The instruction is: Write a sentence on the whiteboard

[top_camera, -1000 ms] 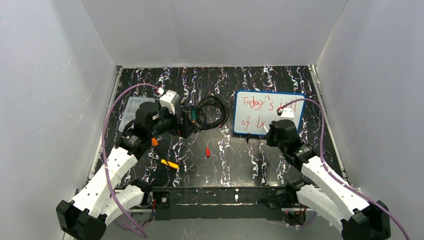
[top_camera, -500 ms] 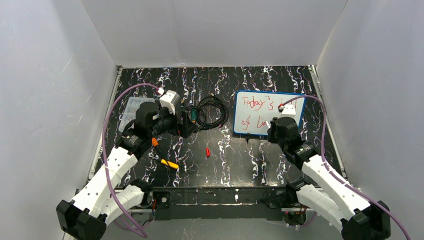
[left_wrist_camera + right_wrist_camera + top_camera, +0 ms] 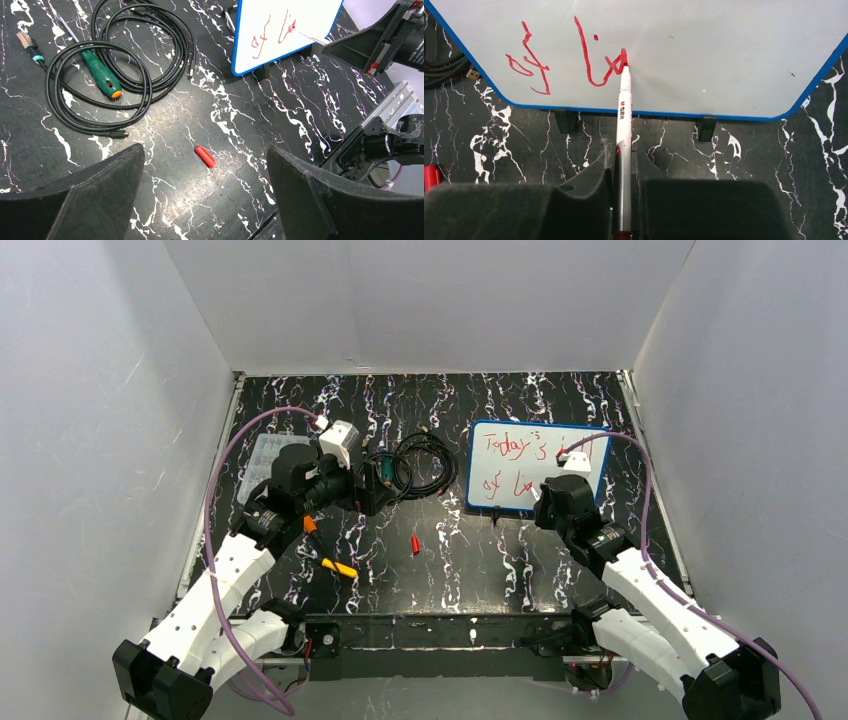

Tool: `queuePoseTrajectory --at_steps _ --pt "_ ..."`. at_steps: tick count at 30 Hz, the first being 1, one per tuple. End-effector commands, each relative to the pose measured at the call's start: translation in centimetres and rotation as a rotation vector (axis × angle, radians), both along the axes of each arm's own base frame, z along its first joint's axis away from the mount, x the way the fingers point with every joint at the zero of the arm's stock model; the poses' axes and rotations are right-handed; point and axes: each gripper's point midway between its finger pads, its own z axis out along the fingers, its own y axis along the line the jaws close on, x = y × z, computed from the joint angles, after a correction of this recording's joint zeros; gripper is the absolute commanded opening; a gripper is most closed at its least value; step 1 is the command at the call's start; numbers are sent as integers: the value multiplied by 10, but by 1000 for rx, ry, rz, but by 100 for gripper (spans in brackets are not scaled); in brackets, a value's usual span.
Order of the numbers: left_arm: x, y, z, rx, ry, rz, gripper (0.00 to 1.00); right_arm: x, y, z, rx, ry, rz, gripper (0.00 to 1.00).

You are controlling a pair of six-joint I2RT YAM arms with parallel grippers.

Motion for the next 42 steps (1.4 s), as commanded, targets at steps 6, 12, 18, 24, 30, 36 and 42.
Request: queuePoseTrajectory --at_steps 6,12,18,24,30,36,42 --pt "-2 -1 4 -18 -15 -10 90 -12 -1 -19 20 82 -23 1" --pt "-2 0 4 -18 -15 -10 90 -14 3 -21 33 98 -12 1" --pt "-2 0 5 -18 -16 -10 90 -11 11 -22 51 102 21 1" --pt "-2 0 4 -18 -16 -9 91 -1 20 -4 97 28 42 1" --pt "-1 1 4 -15 -16 -5 90 6 22 28 144 -83 50 1" --pt "-2 1 4 -13 -17 -6 91 8 -6 46 68 -160 -49 1" --pt "-1 1 4 -13 -16 -6 91 13 -9 45 26 -166 -51 1"
